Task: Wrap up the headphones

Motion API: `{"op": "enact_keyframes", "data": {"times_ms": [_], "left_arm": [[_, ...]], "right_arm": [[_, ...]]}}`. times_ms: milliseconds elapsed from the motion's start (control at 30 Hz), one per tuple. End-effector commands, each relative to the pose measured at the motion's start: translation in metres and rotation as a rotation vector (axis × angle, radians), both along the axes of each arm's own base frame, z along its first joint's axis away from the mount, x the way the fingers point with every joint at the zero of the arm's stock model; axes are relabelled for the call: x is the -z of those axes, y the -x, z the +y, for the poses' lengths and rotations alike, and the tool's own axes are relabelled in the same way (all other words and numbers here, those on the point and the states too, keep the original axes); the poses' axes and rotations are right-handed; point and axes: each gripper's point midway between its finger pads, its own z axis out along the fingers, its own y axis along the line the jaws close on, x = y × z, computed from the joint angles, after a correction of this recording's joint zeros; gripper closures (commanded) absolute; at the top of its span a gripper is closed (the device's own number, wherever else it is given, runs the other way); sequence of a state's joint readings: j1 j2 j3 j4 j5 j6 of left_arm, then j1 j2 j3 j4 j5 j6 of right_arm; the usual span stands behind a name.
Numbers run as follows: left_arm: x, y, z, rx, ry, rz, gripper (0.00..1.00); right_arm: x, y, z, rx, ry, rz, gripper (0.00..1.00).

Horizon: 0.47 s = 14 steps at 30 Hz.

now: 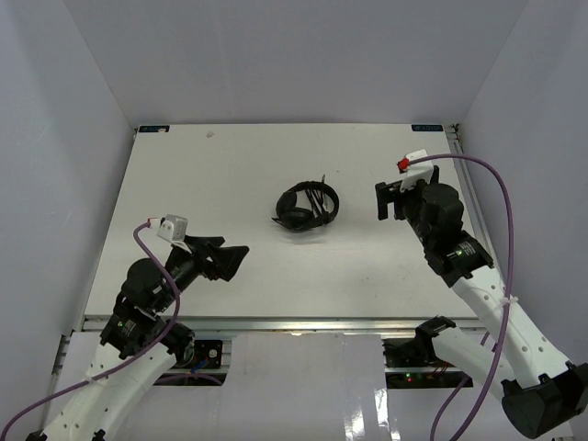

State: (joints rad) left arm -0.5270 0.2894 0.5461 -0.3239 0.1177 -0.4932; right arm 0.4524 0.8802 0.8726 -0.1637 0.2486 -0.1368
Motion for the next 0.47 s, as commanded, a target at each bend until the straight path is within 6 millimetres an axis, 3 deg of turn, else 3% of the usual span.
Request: {"op": "enact_keyframes", "data": {"times_ms": [0, 167, 433], "left_arm": [[-0.012, 0.006, 0.01, -0.037, 0.024, -0.016, 0.02], [-0.008, 0.011, 0.011, -0.032, 0.035, -0.002, 0.02], [-0.007, 0.012, 0.013, -0.038, 0.018, 0.006, 0.02]], "right_arm": [[0.015, 0.007, -0.022, 0.071, 0.013, 0.012, 0.1], [0.018, 0.019, -0.017, 0.006, 0.004, 0.009, 0.1], [0.013, 0.02, -0.022, 0.016, -0.002, -0.01, 0.09]]}}
